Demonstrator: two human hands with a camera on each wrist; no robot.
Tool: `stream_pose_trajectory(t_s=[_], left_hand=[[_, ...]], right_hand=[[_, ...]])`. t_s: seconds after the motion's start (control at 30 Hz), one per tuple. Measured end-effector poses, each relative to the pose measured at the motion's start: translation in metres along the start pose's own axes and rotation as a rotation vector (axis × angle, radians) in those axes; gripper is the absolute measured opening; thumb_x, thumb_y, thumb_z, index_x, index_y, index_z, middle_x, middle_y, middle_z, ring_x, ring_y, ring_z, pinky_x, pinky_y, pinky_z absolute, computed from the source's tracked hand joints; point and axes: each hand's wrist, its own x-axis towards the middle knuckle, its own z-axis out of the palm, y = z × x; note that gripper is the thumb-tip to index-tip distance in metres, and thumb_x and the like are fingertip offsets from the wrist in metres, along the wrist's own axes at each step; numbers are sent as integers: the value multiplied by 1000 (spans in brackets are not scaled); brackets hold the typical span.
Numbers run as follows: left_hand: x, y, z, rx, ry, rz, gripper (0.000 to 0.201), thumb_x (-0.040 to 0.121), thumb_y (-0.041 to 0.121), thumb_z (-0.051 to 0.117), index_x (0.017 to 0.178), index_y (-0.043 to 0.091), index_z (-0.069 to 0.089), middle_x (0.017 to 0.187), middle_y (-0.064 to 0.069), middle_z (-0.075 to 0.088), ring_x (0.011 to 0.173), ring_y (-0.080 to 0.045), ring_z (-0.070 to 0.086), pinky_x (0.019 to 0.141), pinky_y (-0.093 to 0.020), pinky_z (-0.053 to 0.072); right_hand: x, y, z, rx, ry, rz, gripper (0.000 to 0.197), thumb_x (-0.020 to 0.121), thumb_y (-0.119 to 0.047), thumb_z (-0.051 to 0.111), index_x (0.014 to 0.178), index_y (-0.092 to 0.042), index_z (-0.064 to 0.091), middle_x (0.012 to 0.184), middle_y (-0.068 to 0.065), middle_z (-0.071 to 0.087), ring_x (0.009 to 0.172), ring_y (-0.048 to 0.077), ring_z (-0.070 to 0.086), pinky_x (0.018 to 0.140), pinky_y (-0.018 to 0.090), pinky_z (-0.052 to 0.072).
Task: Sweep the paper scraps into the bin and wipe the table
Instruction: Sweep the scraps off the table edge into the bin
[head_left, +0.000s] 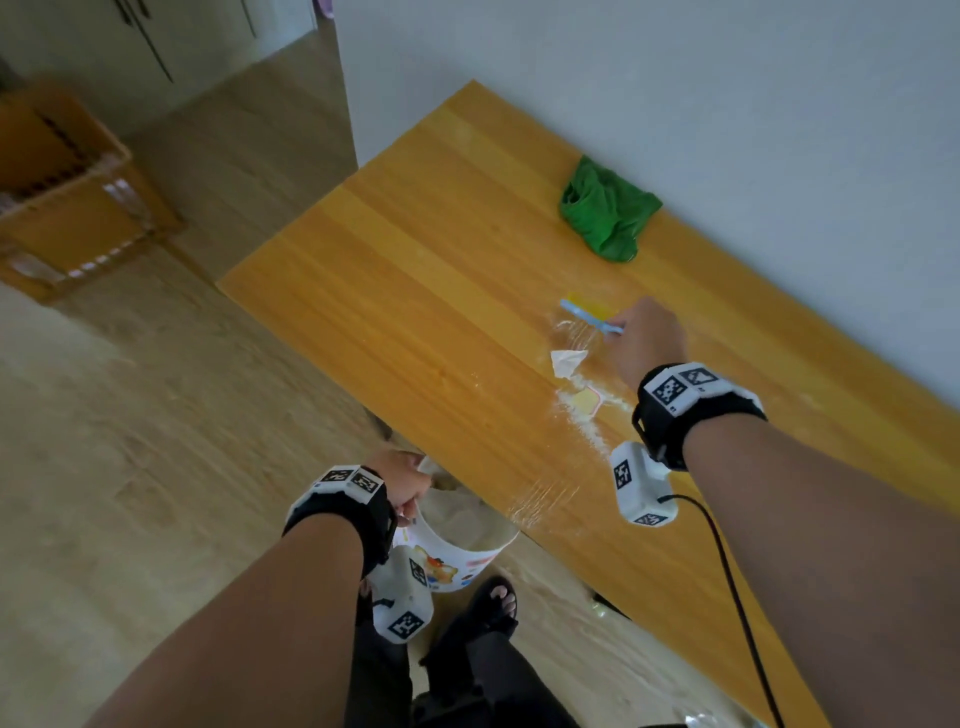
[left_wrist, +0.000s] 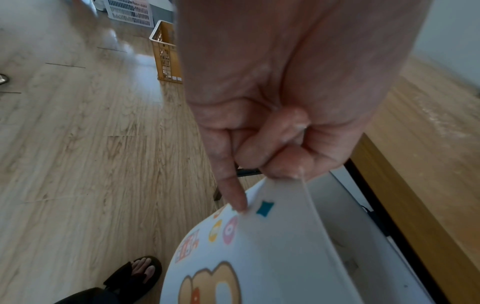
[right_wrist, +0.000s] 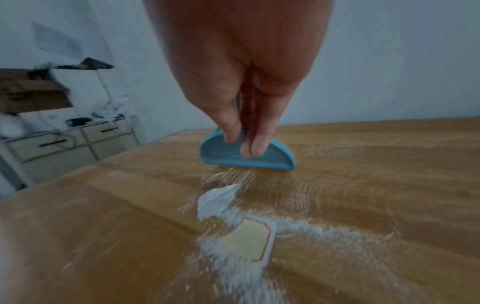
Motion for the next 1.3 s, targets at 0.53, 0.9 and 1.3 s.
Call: stream_pose_trajectory(t_s=[0.53,0.9,1.3], left_hand=[[5,8,4,74,-2,-15,57,90,7,46,146,4,37,54,-10,59,58,-26,56,90,-46,56],[-1,4,0,68,50,16,60,95,8,44,152,14,27,63,-11,61,54,-23,55,89,-46,57],[1,9,10,110,81,22,49,95,5,43,143,-3,40,71,-18,69,66,-25,57,92,-44,55]], right_hand=[[-42,23,-36,73,-36,-271,20,92,-7,58,103,-9,74,99,9,62,83,30,64,75,41,53],[-57,12,-12,16,-177,-256,21,94,-18,59,104,-5,72,101,11,63,83,27,62,71,37,51],[-75,64,-1,-152,-10,160,45,97,-18,45,54,-8,45,47,2,38,38,15,31,37,22,23]])
